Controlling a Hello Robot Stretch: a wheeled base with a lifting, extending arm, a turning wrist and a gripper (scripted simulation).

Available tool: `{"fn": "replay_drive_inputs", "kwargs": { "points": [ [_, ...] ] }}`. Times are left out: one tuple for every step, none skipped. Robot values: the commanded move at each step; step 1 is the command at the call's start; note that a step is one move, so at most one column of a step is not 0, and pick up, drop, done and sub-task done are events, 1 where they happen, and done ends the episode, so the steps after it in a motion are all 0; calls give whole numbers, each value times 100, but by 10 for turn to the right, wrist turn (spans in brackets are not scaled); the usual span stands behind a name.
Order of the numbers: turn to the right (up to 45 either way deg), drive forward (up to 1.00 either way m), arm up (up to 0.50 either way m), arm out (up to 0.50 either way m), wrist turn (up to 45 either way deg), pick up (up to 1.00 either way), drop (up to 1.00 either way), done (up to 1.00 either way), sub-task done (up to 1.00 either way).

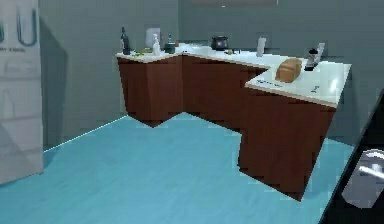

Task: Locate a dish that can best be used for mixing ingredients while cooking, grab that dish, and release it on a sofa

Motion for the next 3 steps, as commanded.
{"fn": "replay_drive_inputs", "kwargs": {
  "points": [
    [0, 100, 0, 0, 0, 0, 0, 0, 0],
    [0, 85, 0, 0, 0, 0, 0, 0, 0],
    [-450, 0, 0, 0, 0, 0, 0, 0, 0]
  ]
}}
